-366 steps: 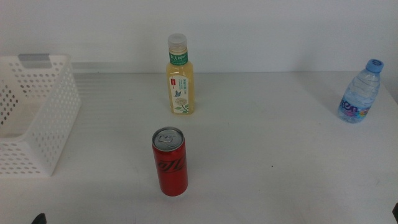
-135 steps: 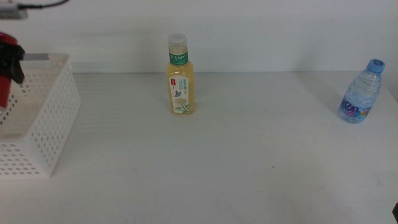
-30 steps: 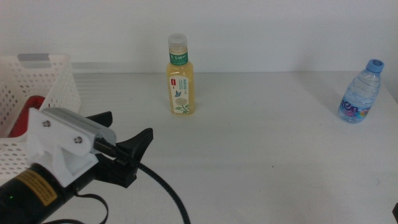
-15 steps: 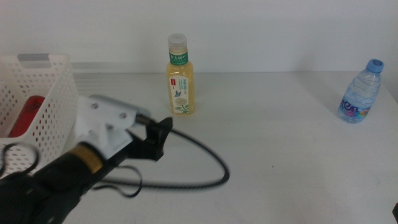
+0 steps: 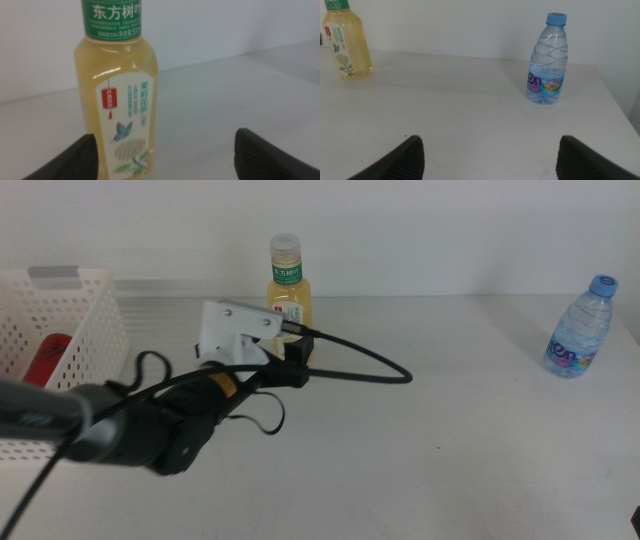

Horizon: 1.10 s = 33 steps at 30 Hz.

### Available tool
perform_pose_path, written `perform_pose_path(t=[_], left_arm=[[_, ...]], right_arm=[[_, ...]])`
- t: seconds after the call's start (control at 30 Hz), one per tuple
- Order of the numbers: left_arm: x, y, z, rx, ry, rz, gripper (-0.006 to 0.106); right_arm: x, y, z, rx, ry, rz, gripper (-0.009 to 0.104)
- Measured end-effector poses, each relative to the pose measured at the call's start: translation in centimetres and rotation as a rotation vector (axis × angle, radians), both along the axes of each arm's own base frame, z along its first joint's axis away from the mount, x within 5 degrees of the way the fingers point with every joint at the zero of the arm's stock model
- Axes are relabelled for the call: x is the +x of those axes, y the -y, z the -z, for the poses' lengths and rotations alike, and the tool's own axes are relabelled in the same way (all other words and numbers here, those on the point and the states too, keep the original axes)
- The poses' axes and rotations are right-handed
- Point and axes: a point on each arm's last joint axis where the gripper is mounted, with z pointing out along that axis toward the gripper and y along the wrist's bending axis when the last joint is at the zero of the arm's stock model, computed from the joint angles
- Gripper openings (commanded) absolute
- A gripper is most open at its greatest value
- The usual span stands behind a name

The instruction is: Use arms to grab the bottles and put them into the dustbin to the left of the table.

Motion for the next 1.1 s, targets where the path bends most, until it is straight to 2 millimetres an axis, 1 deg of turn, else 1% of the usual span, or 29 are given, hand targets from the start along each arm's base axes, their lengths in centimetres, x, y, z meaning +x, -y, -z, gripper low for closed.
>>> perform_pose_path(t=[0.13,0.27,0.47,0.67,0.87,1.03,1.1], left_arm=[[2.2,0.9,0.8,0.010,0.018,-0.006,0.089],[4.1,1.5,1.4,0.005,0.032,-0.043,0.089],[6.3,1.8,2.3,-0.016,0.034,-0.097,0.089],[8.2,1.6,2.7,-0.021,0.051,-0.121,0.089],[10.2,2.3,3.1,-0.034,0.081,-0.123,0.089],[11.3,2.6,4.0,-0.026,0.066,-0.125,0.089],[11.6,2.6,4.0,-0.026,0.067,-0.128,0.086]], right_arm=[[0.0,0.0,0.0,0.000,0.000,0.000,0.095],[0.0,0.0,0.0,0.000,0.000,0.000,0.095],[0.0,0.0,0.0,0.000,0.000,0.000,0.095],[0.0,0.0,0.0,0.000,0.000,0.000,0.095],[0.0,0.0,0.0,0.000,0.000,0.000,0.095],[0.0,0.0,0.0,0.000,0.000,0.000,0.095],[0.0,0.0,0.0,0.000,0.000,0.000,0.095]])
